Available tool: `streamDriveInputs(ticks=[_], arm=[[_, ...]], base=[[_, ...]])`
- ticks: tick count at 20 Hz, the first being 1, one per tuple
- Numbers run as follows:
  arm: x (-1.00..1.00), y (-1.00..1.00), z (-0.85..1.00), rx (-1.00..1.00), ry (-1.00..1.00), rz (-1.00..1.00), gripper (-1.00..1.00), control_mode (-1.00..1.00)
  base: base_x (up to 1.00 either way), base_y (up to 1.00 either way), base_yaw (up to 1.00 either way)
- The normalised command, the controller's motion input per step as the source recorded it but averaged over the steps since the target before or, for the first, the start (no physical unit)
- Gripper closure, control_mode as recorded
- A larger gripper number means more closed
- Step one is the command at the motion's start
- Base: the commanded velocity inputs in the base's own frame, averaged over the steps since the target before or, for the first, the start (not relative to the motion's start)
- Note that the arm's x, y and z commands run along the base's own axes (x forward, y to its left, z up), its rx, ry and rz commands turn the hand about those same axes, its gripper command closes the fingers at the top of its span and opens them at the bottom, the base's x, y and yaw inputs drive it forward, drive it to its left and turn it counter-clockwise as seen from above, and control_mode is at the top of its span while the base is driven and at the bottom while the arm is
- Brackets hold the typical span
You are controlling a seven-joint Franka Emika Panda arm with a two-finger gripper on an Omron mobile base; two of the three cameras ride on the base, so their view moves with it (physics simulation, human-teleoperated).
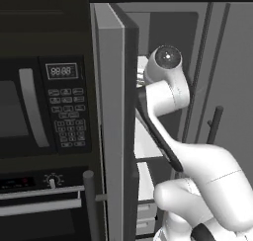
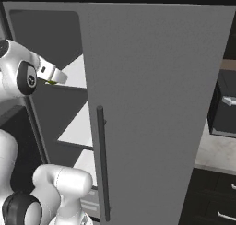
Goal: Take the lime, peach, and bell pepper from the freezer and place them in the bowl on the counter.
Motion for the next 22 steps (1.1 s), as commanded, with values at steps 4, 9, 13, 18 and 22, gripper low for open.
streamDriveInputs(ticks=[4,9,13,18,22], arm=[[-0.25,0.00,-0.01,0.04,0.05,-0.05,1.00,1.00],[0.00,0.00,0.00,0.00,0.00,0.00,1.00,1.00],[0.00,0.00,0.00,0.00,0.00,0.00,1.00,1.00],[0.00,0.00,0.00,0.00,0.00,0.00,1.00,1.00],[0.00,0.00,0.00,0.00,0.00,0.00,1.00,1.00]], base=[[-0.75,-0.26,-0.25],[-0.92,-0.97,-0.41],[-0.08,-1.00,-0.25],[0.80,-1.00,0.08],[0.36,-1.00,0.18]])
